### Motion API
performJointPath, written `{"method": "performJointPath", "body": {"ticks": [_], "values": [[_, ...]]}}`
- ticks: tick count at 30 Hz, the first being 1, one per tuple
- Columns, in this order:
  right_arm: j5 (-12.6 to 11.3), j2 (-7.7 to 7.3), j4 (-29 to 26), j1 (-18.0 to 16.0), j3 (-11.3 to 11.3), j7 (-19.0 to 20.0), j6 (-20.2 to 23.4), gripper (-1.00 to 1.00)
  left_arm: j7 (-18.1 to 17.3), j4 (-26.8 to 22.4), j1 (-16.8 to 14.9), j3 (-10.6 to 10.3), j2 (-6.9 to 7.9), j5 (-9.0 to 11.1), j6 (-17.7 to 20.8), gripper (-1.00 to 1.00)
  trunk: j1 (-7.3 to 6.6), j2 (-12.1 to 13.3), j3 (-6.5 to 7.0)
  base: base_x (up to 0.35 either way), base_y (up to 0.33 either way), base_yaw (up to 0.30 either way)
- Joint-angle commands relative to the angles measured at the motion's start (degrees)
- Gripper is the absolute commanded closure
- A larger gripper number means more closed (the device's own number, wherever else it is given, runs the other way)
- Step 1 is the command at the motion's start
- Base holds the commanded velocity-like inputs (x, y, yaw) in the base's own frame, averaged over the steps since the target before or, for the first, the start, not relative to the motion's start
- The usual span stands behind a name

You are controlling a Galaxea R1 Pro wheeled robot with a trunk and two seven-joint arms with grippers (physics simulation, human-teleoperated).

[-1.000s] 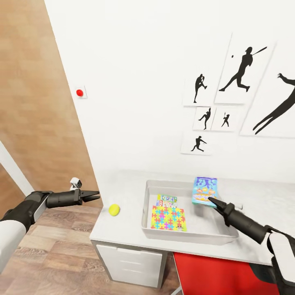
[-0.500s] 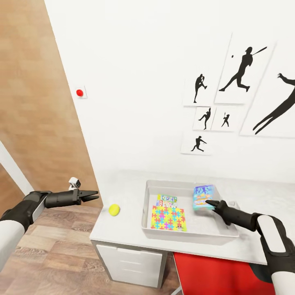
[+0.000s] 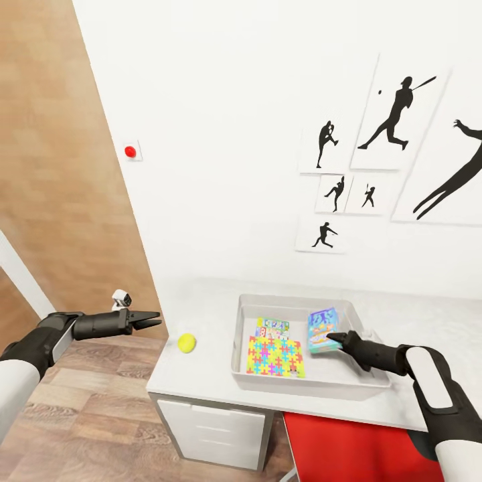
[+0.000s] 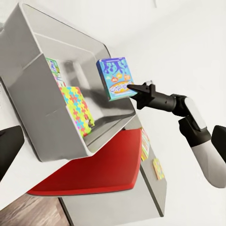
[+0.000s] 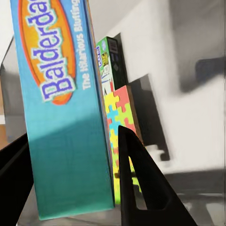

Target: Put all the toys in the child's room - the three board games (two on the bed and one on the table), the two jigsaw puzzles on the table, and the tennis ball on the table - inside the toy box on the table in the child's room.

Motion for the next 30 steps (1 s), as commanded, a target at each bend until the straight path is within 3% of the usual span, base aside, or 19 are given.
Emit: {"method": "performJointPath", "body": {"ticks": [1,6,20,24,30], "values": [[-0.2,0.01,0.0,-0.1,0.1,-0.5,0.3,1.0,-0.2,0.0,-0.1,-0.4,0.08,0.3,0.6,-1.0,0.04,-0.1,-0.13,0.0,0.0,0.0],[-0.2,0.04,0.0,-0.1,1.5,-3.2,0.3,1.0,-0.2,0.0,-0.1,-0.4,0.1,0.3,0.6,-1.0,0.04,-0.1,-0.13,0.0,0.0,0.0],[-0.2,0.87,0.4,-1.3,1.9,-12.0,0.3,1.0,-0.1,0.0,-0.1,-0.4,0.1,0.3,0.6,-1.0,0.04,-0.1,-0.13,0.0,0.0,0.0],[-0.2,0.96,0.5,-1.3,2.0,-12.8,0.3,1.0,-0.1,0.0,-0.1,-0.4,0.03,0.3,0.6,-1.0,0.04,-0.1,-0.13,0.0,0.0,0.0],[-0.2,0.9,1.4,-1.4,4.8,-13.0,0.3,1.0,0.0,0.0,-0.1,-0.4,-0.01,0.3,0.6,-1.0,0.04,-0.1,-0.13,0.0,0.0,0.0]]}}
